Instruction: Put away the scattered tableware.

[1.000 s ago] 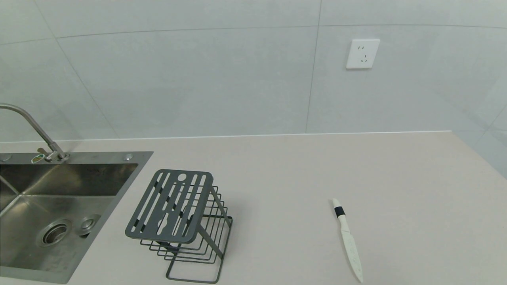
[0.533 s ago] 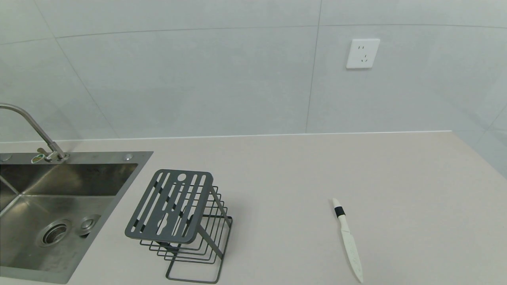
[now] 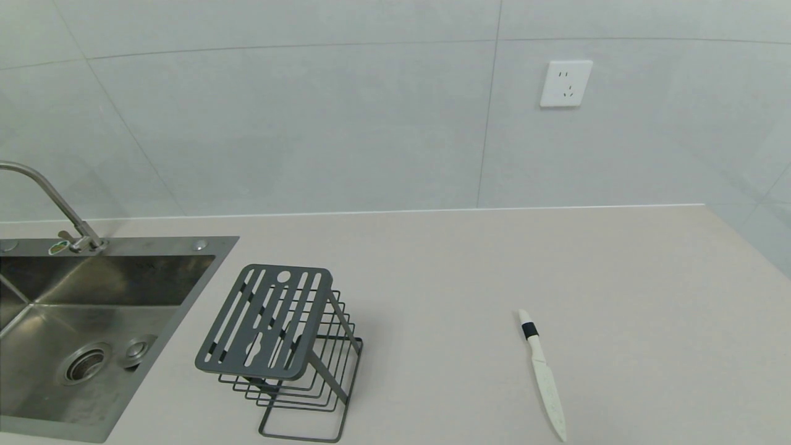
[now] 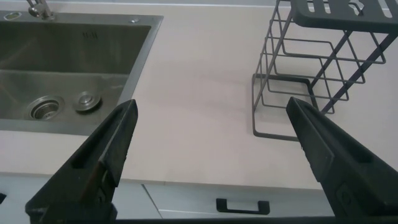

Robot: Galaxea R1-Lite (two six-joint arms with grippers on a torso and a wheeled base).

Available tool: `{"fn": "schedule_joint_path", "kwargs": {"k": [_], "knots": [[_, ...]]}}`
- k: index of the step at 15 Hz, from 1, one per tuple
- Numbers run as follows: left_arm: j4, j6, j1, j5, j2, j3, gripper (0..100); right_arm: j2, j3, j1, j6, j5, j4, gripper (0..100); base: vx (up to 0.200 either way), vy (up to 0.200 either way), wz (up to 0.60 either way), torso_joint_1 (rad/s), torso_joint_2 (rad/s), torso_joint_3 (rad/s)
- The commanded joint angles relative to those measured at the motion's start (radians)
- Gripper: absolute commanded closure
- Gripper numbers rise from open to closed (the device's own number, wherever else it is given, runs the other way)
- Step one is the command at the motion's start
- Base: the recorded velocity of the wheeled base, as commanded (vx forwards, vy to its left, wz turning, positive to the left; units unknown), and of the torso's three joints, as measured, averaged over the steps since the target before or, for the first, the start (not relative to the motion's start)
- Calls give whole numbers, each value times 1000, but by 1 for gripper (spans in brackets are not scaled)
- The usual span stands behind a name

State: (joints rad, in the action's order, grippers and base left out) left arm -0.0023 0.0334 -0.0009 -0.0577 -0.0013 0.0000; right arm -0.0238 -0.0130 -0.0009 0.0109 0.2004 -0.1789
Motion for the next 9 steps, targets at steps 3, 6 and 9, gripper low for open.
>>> {"fn": "schedule_joint_path", "kwargs": {"k": [3,6,9], "knots": [[-1,-6,-1,1,1,0,0,-312,-122,45,0,77,49,0,0,0,0,0,0,0],[1,-6,-1,1,1,0,0,-599,-186,134,3,82,-4,0,0,0,0,0,0,0],[-1,-4,-1,1,1,0,0,-766,-191,154,29,82,-99,0,0,0,0,0,0,0]]}}
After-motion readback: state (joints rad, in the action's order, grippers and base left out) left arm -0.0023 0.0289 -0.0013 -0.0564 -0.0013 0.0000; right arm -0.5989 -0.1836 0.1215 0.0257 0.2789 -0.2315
